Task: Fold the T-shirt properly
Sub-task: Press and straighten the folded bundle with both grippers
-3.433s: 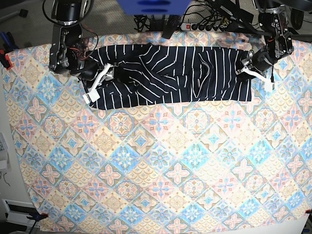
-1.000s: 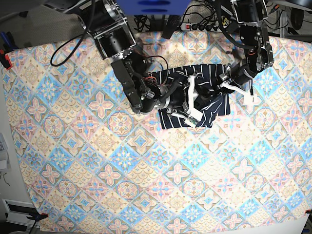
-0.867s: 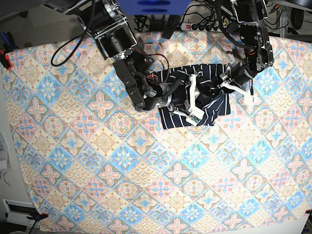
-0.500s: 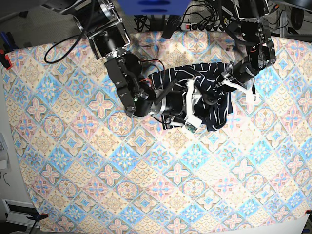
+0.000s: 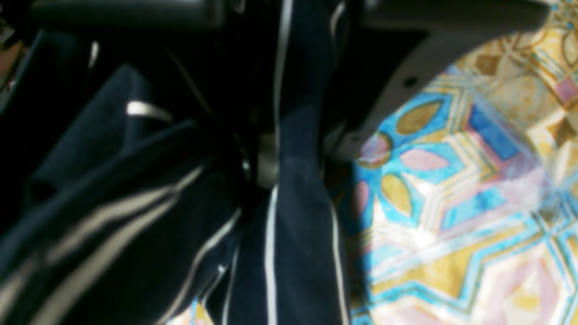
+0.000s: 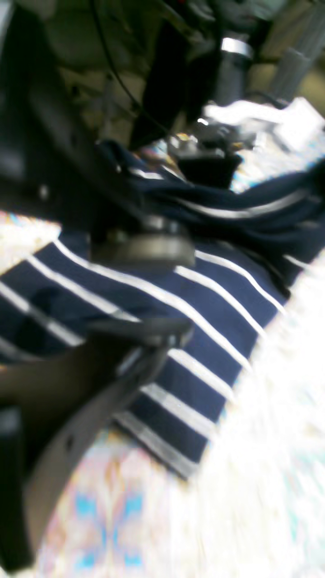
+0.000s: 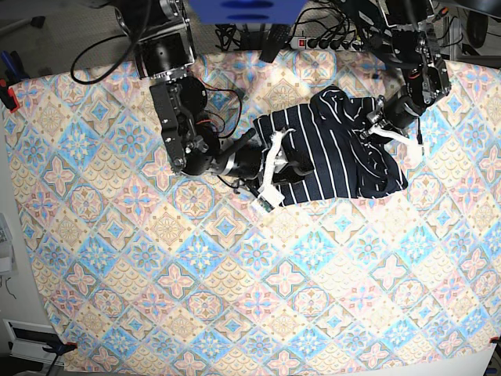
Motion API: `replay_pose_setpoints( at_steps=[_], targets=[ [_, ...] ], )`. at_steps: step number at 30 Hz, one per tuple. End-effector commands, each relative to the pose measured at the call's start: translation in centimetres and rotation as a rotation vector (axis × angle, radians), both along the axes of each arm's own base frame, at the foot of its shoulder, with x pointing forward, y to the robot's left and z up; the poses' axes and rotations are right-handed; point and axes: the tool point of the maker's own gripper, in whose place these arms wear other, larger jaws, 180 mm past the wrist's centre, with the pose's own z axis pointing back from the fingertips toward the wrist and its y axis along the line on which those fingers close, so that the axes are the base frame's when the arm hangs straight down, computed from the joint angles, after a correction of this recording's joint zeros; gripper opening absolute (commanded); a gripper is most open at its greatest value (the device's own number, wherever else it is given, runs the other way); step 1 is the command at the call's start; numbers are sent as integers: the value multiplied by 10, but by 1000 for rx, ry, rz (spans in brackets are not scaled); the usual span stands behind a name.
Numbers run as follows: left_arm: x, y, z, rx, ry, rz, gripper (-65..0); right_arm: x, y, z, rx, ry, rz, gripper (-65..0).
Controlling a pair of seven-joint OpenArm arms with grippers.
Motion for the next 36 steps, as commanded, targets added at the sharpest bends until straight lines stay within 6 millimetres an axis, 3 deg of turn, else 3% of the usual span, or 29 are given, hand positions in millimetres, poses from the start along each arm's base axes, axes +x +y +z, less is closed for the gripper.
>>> replay_pose_setpoints(
  at_steps=[1,5,9,11,16,19,23,27,33,36],
  targets=[
    [14,-6,12,-17,-53,-7,-643,4,10,11,40,-24,16,-529],
    [8,-10,9,-27,-9,-48,-611,-14,18,-28,-78,19,96,-595],
    [4,-3,9,-14,18,-76,-441,-32,23,-60,-164,29,159,-594],
    [4,6,11,7,20,-77,-393,-34,23,-66,-160,43,154,-594],
    [-12,30,7,57,42,-57,-369,-24,22,-64,-167,29,150,-595],
    [-26,64,11,80,28,64,-375,-25,20,-67,-170,40,149,-595],
    [-46,79,19,40,7,167,-378,-20,25,-59,-145,37,128,-595],
    [-45,73,37,36,-44,151,-378,-23,45,-49,-102,39,138,-595],
    [-45,57,38,-14,-32,111,-378,-32,54,-48,-115,29,188,-595],
    [-39,51,54,-23,-78,92,-378,-34,64,-44,-106,1,223,-595]
  ],
)
